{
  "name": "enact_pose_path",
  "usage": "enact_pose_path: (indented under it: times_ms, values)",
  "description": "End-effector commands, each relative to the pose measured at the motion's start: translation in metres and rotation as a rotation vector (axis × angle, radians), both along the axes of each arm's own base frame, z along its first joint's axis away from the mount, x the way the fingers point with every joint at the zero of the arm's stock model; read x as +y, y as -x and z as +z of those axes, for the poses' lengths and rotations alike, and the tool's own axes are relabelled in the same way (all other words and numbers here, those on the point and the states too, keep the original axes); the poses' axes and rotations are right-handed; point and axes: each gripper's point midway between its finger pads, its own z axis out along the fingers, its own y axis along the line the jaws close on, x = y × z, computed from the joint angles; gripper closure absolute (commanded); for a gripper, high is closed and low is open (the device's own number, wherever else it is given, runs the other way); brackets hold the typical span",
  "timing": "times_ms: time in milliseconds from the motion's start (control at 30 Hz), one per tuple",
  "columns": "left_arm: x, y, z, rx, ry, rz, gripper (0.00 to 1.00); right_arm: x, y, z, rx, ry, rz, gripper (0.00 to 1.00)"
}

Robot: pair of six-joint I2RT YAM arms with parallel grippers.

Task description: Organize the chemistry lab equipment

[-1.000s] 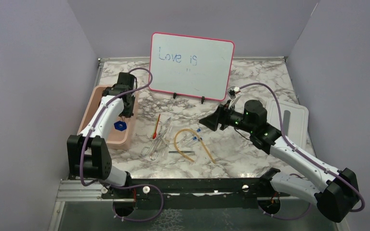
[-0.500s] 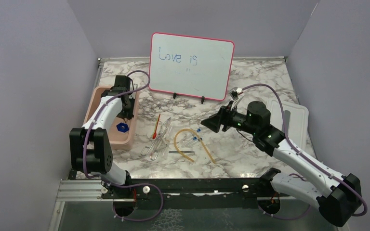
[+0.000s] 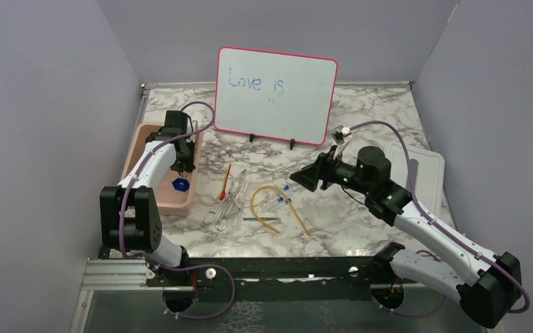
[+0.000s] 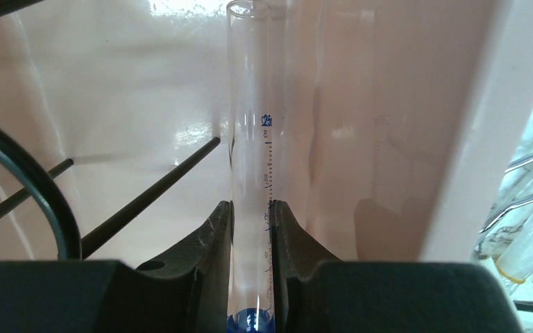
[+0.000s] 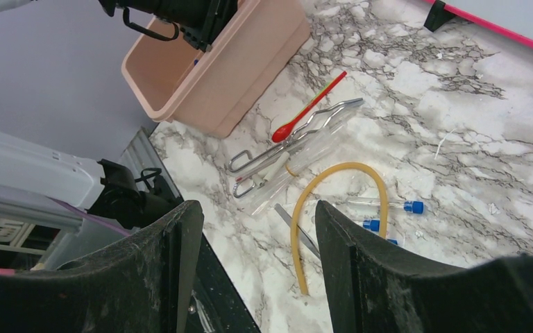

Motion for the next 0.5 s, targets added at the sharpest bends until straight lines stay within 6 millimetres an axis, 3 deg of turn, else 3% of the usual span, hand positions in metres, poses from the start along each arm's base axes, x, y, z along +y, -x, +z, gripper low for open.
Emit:
enact_pose_path:
  times_ms: [0,233,467]
  values:
    - [0.015,-0.009,-0.022,-0.074,-0.032,0.06,0.78,-0.002,0.002,0.009,-0.031,-0.003,0.005,0.35]
    - [0.018,-0.007,-0.019,-0.132,-0.036,0.078,0.7,0.001,0.0,0.008,-0.018,-0.008,0.008,0.35]
    - [0.021,-0.011,-0.006,-0.18,0.019,0.125,0.69,0.001,0.0,0.01,-0.016,-0.011,0.007,0.35]
